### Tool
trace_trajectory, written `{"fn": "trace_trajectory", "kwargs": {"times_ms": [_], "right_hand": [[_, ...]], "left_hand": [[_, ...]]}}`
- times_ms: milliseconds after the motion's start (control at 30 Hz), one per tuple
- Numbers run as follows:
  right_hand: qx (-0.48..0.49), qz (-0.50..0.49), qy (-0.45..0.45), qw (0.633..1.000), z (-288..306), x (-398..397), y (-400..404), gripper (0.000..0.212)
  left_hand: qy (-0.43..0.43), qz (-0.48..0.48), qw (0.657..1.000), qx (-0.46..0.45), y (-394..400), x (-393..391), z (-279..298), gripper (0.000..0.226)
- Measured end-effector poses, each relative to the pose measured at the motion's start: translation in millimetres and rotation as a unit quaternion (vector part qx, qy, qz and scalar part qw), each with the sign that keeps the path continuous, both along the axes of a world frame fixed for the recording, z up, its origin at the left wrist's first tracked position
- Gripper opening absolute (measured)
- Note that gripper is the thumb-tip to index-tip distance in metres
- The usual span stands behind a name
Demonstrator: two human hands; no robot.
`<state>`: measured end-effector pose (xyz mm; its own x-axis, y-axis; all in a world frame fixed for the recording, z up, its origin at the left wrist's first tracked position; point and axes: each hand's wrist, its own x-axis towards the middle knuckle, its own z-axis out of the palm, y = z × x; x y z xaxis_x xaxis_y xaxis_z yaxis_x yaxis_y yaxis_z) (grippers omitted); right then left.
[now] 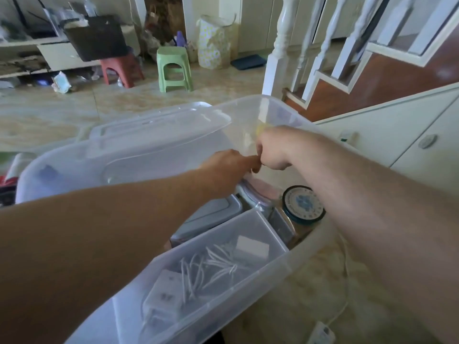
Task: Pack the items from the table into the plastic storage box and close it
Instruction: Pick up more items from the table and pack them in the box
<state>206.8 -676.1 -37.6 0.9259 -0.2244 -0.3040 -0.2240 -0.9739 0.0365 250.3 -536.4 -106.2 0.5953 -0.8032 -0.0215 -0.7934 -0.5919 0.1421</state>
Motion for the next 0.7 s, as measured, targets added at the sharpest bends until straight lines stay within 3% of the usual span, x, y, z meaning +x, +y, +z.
{"fn": "trace_trajectory", "kwargs": {"times_ms": [100, 200, 267, 333, 433, 533, 700], "right_hand": [[-0.006, 0.010, -0.007, 1.000, -1, -1, 2, 0.030], [-0.008, 0.003, -0.034, 0.999, -2, -3, 0, 0.040], [-0.008, 0.003, -0.017, 1.000, -2, -4, 0, 0.037], [-0.009, 0.007, 0.021, 1.000, -3, -7, 2, 0.044], [-0.013, 0.049, 0.110, 0.993, -7, -10, 7, 0.056], [-0.031, 0.072, 0.217, 0.973, -10, -11, 9, 0.062], [-0.069, 0.096, 0.271, 0.955, -20, -10, 15, 0.059]], "left_hand": [[-0.071, -0.053, 0.995, -0.047, -9, -7, 1, 0.046], [-0.132, 0.038, 0.988, -0.069, -17, -14, 2, 0.040], [-0.069, 0.119, 0.987, -0.082, -20, -15, 1, 0.048], [0.017, 0.137, 0.987, -0.083, -21, -11, -2, 0.051], [0.070, 0.077, 0.994, 0.027, -14, -9, -9, 0.053], [0.117, 0.020, 0.978, 0.169, -2, -14, -17, 0.059], [0.128, -0.016, 0.972, 0.195, 29, -27, 22, 0.055]]}}
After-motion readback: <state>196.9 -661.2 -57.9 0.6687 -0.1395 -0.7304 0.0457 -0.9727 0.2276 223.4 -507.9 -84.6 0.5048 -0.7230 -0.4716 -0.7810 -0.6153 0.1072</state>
